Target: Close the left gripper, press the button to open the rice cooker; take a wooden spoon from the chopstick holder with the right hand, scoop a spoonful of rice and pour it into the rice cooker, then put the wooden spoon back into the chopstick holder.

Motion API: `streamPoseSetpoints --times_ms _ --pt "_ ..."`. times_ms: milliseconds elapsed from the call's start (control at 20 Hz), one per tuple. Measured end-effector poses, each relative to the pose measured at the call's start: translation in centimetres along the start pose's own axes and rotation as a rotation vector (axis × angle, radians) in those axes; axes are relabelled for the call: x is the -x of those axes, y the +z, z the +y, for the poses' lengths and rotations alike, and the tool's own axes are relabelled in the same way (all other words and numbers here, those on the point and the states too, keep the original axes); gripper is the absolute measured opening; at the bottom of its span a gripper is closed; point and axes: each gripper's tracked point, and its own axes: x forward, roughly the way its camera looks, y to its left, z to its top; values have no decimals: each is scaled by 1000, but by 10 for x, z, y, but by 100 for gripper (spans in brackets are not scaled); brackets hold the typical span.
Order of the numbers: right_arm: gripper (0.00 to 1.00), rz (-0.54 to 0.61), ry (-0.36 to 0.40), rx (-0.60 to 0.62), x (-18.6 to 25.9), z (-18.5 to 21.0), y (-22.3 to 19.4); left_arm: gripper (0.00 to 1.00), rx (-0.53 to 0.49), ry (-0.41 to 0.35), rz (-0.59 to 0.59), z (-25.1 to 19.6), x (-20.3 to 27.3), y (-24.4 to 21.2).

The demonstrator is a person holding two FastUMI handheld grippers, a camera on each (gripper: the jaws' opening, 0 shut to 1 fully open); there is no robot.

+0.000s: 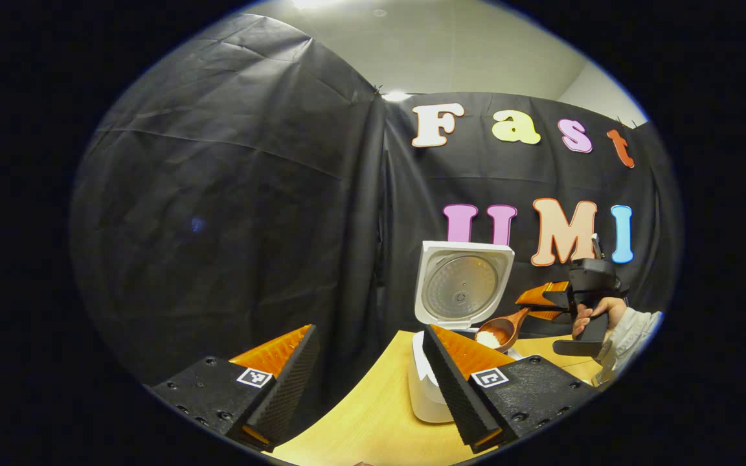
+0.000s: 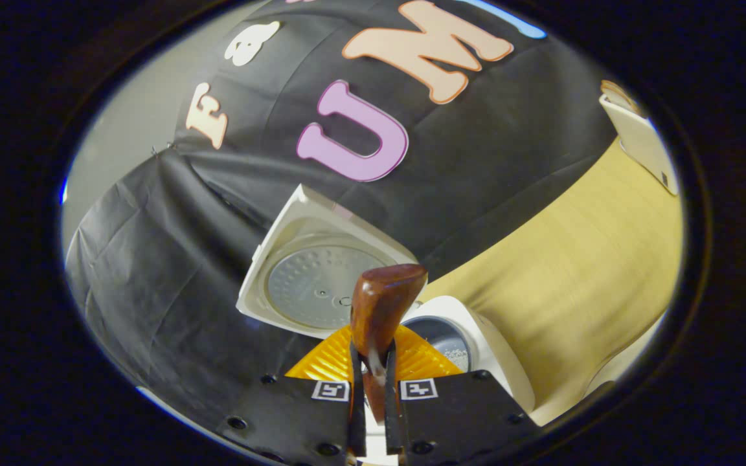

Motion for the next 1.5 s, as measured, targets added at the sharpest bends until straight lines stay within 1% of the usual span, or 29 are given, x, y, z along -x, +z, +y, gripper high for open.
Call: streamPoseSetpoints --times_ms 50,100,200,250,350,400,450,550,600,700,750,850,950,1000,1050,1100,1150,1300,1450,1500 --pt "15 7 -5 29 -8 3 -5 96 4 9 5 7 2 -3" --pt "15 16 -10 59 -14 7 -11 94 10 16 8 10 1 -5" --pt "14 35 -23 130 -28 13 -24 95 24 30 16 12 0 -8" --pt "13 43 -30 169 -33 14 -28 94 31 37 20 16 -2 -10" --pt "12 56 -42 260 -39 18 -38 95 43 47 24 25 -2 -15" --pt "14 57 -50 314 -41 18 -41 95 46 50 27 28 0 -16" --pt "12 55 -57 373 -43 20 -42 95 47 52 28 28 0 -17" --pt "17 50 -70 490 -46 22 -45 95 47 52 29 29 0 -19" --pt "14 49 -72 548 -47 25 -48 95 47 51 30 28 -1 -18" --pt "14 44 -73 676 -48 31 -52 94 49 51 31 27 -5 -19" --pt "14 36 -75 749 -46 33 -51 95 52 50 31 27 -6 -20" --pt "13 5 -84 895 -46 38 -50 94 56 47 29 26 -7 -18" --pt "12 -26 -77 1000 -39 47 -53 95 56 43 25 23 -10 -18" --pt "12 -36 -72 1037 -35 52 -58 94 56 40 23 22 -10 -16" --pt "16 -48 -72 1074 -35 53 -54 95 56 37 22 20 -11 -16" --pt "12 -59 -67 1110 -36 53 -53 95 56 34 21 19 -11 -16" --pt "14 -76 -68 1153 -36 54 -52 95 55 32 19 18 -12 -16" --pt "12 -140 -52 1269 -22 69 -47 95 57 24 14 15 -12 -13" --pt "12 -202 -34 1313 -5 84 -37 94 54 21 1 11 -11 -7" --pt "12 -213 -26 1307 -1 87 -33 94 52 18 -2 10 -10 -5"
